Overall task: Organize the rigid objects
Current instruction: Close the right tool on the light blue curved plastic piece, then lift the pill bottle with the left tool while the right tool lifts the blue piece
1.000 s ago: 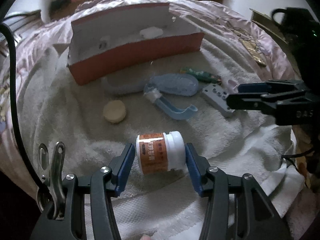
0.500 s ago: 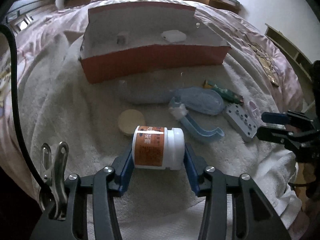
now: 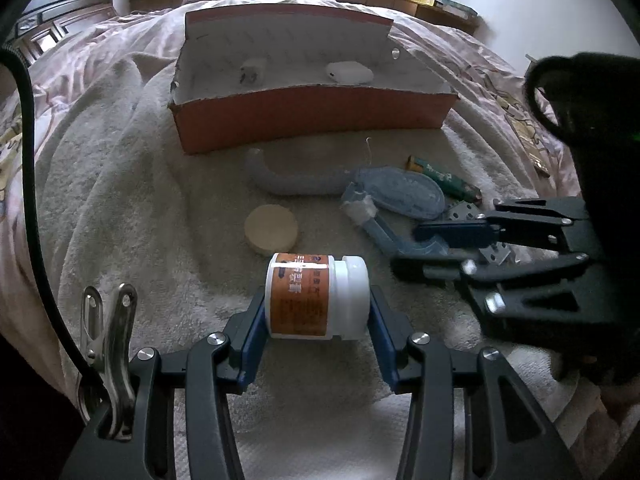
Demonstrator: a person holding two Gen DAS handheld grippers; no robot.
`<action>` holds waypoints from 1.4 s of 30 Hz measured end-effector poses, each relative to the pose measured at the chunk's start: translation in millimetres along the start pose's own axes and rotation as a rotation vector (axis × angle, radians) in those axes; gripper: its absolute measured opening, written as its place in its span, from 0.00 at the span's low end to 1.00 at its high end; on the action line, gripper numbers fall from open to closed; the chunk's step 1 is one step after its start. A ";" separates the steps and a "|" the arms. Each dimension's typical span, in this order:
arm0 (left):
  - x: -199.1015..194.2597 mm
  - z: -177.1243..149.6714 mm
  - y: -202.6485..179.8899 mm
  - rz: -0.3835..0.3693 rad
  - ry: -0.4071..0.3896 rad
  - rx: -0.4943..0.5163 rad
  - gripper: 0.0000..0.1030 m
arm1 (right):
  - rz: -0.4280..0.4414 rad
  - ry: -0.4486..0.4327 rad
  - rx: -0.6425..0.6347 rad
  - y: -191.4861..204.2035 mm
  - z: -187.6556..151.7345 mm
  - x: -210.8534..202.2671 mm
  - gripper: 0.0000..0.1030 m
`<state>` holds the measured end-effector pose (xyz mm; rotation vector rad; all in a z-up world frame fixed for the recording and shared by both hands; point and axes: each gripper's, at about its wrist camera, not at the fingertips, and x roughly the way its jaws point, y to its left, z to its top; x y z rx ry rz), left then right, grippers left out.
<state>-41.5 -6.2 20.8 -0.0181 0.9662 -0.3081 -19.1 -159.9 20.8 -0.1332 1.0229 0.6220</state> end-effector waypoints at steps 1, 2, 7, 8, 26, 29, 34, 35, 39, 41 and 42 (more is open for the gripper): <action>-0.1 -0.8 0.3 0.000 -0.001 0.003 0.46 | 0.000 -0.006 0.004 -2.8 0.0 -0.9 0.19; 0.4 -0.1 -0.7 0.001 -0.003 0.008 0.46 | 0.002 -0.010 0.015 -6.3 -0.2 -2.1 0.18; 5.2 9.2 -14.5 -0.016 -0.008 0.048 0.46 | -0.047 -0.025 0.068 -33.4 -2.7 -12.4 0.18; 5.6 11.4 -17.9 -0.032 -0.009 0.054 0.46 | -0.056 -0.028 0.077 -37.8 -3.7 -14.0 0.18; -16.8 7.5 -4.1 -0.082 -0.048 -0.016 0.54 | -0.027 -0.047 0.148 -65.1 -13.2 -21.1 0.19; -26.8 7.1 6.6 -0.039 -0.097 -0.046 0.54 | -0.024 -0.048 0.147 -65.0 -14.8 -22.2 0.19; -34.7 10.3 21.9 0.015 -0.140 -0.087 0.54 | -0.021 -0.048 0.138 -61.7 -15.4 -22.9 0.19; -33.8 10.4 22.7 0.005 -0.138 -0.096 0.54 | -0.020 -0.048 0.138 -61.0 -14.7 -22.5 0.19; -26.8 8.0 13.8 -0.017 -0.121 -0.072 0.54 | -0.018 -0.048 0.134 -58.8 -13.9 -22.1 0.19; -23.8 6.9 5.6 -0.004 -0.126 -0.041 0.54 | -0.016 -0.049 0.133 -57.6 -13.9 -22.0 0.19; -23.8 6.1 3.3 0.006 -0.133 -0.031 0.55 | -0.015 -0.050 0.133 -57.7 -14.1 -22.0 0.19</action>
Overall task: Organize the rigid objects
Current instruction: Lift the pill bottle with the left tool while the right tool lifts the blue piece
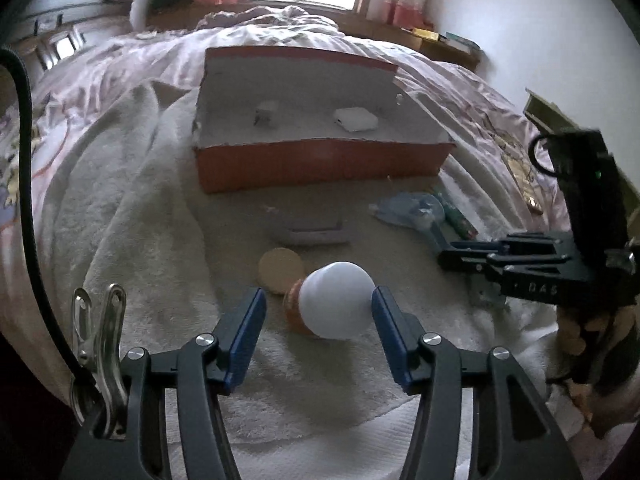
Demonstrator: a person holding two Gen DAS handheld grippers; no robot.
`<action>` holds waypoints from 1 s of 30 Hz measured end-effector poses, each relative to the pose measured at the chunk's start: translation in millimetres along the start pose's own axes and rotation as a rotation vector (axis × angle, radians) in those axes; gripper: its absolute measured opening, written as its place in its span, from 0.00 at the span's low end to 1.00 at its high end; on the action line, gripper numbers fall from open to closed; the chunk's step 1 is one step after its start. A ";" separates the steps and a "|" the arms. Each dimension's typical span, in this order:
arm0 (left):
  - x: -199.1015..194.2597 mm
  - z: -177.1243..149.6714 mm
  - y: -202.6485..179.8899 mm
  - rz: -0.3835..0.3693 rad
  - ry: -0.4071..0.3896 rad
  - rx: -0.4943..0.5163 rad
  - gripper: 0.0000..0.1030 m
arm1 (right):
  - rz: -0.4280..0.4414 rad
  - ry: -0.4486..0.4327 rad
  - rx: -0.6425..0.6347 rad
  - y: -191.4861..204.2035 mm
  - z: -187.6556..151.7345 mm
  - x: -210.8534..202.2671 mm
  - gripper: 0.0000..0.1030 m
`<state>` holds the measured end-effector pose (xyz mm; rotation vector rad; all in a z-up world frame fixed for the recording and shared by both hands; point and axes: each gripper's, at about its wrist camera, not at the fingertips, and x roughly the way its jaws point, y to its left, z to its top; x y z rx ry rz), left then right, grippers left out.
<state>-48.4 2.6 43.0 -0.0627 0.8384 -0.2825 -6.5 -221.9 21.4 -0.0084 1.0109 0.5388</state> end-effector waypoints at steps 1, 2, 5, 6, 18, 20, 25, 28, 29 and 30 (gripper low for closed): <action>-0.7 -0.1 -2.2 0.016 -0.012 0.009 0.54 | 0.001 0.000 0.002 -0.3 -0.2 0.0 0.19; -1.8 0.1 -3.8 0.025 -0.017 0.012 0.54 | 0.001 0.000 0.001 0.1 0.0 -0.2 0.19; -2.5 -2.0 -12.0 0.049 -0.019 0.062 0.54 | 0.006 -0.001 0.004 0.2 -0.1 -0.3 0.19; 0.0 -4.0 -15.6 0.045 -0.006 0.081 0.54 | 0.007 -0.001 0.005 -0.2 0.0 -0.2 0.19; 18.4 -8.9 -13.3 0.046 0.027 0.045 0.41 | 0.016 -0.007 0.002 -1.6 -0.3 1.2 0.19; 19.4 -8.5 -13.0 0.039 0.025 0.042 0.41 | 0.018 -0.006 -0.005 0.3 0.1 1.8 0.19; 23.5 -5.3 -19.8 0.011 0.031 0.065 0.41 | 0.023 -0.013 -0.019 5.8 3.3 4.2 0.29; 28.8 -1.8 -22.9 0.022 0.037 0.080 0.41 | 0.019 -0.012 -0.025 8.7 5.5 6.9 0.30; 31.4 -1.4 -22.9 0.025 0.048 0.080 0.41 | 0.017 -0.011 -0.029 9.7 5.9 7.8 0.32; 34.5 -1.1 -21.9 0.020 0.064 0.074 0.41 | 0.014 -0.011 -0.034 11.1 6.2 8.6 0.33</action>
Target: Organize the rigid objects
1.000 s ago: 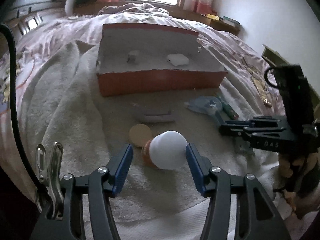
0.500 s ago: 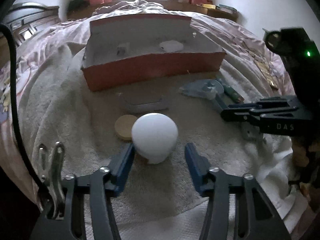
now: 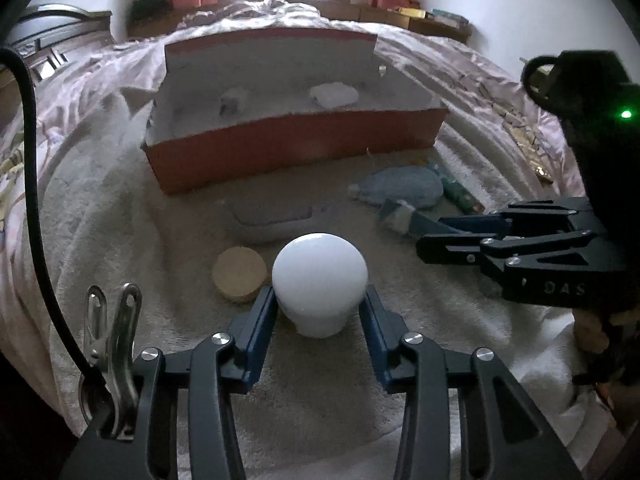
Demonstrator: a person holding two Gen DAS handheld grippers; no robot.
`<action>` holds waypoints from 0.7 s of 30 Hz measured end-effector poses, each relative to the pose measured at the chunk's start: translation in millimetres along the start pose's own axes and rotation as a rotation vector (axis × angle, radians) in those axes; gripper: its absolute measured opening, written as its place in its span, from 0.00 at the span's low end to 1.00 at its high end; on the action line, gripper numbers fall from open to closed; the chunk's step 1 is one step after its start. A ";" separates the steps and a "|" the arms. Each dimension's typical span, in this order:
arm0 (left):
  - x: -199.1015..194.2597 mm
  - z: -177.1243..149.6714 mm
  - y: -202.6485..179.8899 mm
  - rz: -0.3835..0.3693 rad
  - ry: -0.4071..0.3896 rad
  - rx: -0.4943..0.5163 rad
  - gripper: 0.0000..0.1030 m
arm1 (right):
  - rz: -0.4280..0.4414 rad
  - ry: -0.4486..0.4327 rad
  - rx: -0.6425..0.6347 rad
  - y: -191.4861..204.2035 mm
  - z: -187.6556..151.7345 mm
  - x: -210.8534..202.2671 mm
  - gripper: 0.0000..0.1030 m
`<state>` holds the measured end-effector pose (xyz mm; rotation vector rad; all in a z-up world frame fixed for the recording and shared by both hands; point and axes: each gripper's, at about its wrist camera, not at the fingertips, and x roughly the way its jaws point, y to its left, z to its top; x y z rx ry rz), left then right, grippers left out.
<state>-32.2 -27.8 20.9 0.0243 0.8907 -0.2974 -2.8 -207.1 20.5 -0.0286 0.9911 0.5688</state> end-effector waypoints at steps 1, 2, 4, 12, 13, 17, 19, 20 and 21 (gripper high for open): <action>3.2 0.4 1.6 -0.004 0.017 -0.011 0.41 | -0.001 0.000 -0.003 0.6 0.2 0.0 0.34; 5.9 1.1 3.0 -0.008 0.032 -0.021 0.41 | -0.001 0.000 -0.007 1.3 0.1 0.2 0.35; 7.1 2.7 3.8 -0.013 0.041 -0.027 0.41 | -0.002 0.001 -0.009 1.7 -0.1 0.8 0.36; 8.0 3.9 0.2 -0.001 0.043 -0.016 0.41 | -0.001 0.005 -0.008 4.0 -0.8 4.9 0.44; 7.7 4.0 1.0 -0.003 0.041 -0.019 0.41 | -0.008 0.004 -0.013 4.9 -1.0 4.9 0.44; 3.9 2.7 0.3 -0.002 0.026 -0.022 0.41 | -0.031 -0.008 -0.029 8.9 -4.1 3.9 0.44; 0.2 1.6 -0.8 -0.004 0.013 -0.015 0.41 | -0.038 -0.012 -0.034 9.4 -4.6 3.9 0.44; -1.5 1.4 -2.1 -0.004 0.007 -0.009 0.41 | -0.038 -0.014 -0.033 9.3 -5.2 3.5 0.43; -3.7 1.1 -3.7 -0.004 0.000 -0.002 0.41 | -0.041 -0.016 -0.033 9.2 -5.4 3.3 0.42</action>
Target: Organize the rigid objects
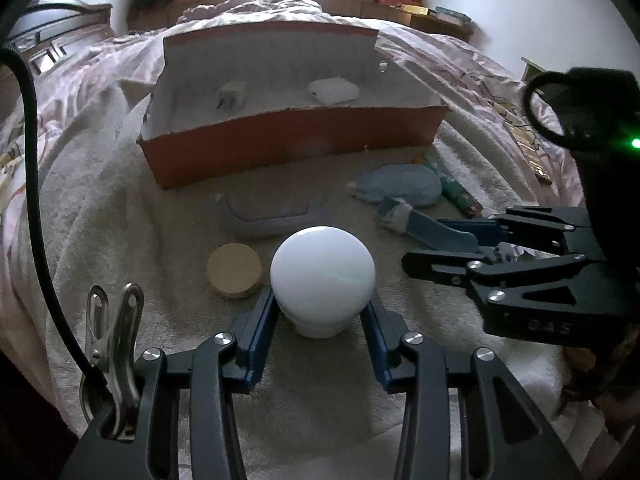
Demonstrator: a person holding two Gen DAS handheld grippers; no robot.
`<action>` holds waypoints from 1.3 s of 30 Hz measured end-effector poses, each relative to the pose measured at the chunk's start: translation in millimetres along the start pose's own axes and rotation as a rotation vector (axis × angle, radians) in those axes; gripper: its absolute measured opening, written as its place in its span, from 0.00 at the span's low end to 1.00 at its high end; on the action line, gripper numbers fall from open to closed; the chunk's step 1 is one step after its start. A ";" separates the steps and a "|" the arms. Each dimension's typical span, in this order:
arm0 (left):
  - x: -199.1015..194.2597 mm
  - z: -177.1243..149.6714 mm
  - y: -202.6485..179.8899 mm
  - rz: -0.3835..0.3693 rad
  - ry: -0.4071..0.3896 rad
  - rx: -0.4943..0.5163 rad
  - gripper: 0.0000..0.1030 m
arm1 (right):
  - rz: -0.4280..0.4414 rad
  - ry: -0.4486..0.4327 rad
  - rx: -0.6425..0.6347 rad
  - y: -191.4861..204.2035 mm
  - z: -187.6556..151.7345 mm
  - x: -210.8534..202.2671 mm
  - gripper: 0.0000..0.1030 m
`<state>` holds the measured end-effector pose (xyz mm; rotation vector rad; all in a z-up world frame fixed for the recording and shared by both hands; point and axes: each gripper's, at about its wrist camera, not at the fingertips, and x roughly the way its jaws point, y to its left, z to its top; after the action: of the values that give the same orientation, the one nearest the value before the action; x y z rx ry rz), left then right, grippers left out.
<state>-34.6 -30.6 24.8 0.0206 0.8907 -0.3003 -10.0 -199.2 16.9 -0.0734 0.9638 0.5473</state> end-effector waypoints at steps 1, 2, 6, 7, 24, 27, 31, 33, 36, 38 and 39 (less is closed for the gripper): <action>-1.8 -0.3 -1.0 0.000 -0.006 0.006 0.41 | -0.010 -0.004 0.004 -0.5 -0.4 -0.5 0.37; -3.6 0.0 -2.5 0.000 -0.013 0.012 0.41 | -0.028 -0.011 0.012 -1.3 -1.5 -1.4 0.29; -10.2 2.2 -6.5 0.000 -0.037 0.025 0.41 | -0.010 -0.032 0.061 -9.9 -6.2 -4.5 0.23; -11.4 2.7 -6.6 0.000 -0.040 0.025 0.41 | -0.002 -0.035 0.070 -11.4 -6.4 -4.8 0.23; -17.4 44.2 13.4 0.034 -0.106 -0.009 0.41 | 0.055 -0.073 0.092 -12.2 -8.0 -14.2 0.22; -16.4 57.7 17.4 0.048 -0.126 -0.015 0.41 | 0.065 -0.069 0.106 -13.9 -9.0 -12.3 0.22; -14.5 76.0 24.8 0.043 -0.143 -0.039 0.41 | 0.083 -0.071 0.132 -17.9 -10.9 -12.1 0.22; -12.9 83.7 28.2 0.048 -0.153 -0.050 0.41 | 0.094 -0.066 0.146 -20.5 -12.0 -10.7 0.22; -7.1 95.6 30.5 0.056 -0.159 -0.066 0.41 | 0.099 -0.067 0.147 -21.5 -10.4 -11.4 0.22; -1.1 101.6 31.0 0.060 -0.156 -0.071 0.41 | 0.089 -0.080 0.136 -20.2 -7.0 -15.8 0.22; 2.8 104.8 31.2 0.068 -0.154 -0.073 0.41 | 0.081 -0.097 0.125 -19.5 -4.5 -20.9 0.22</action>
<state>55.3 -16.2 85.5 -0.0393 0.7462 -0.2027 -13.5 -226.0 27.5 0.1033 0.9072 0.5591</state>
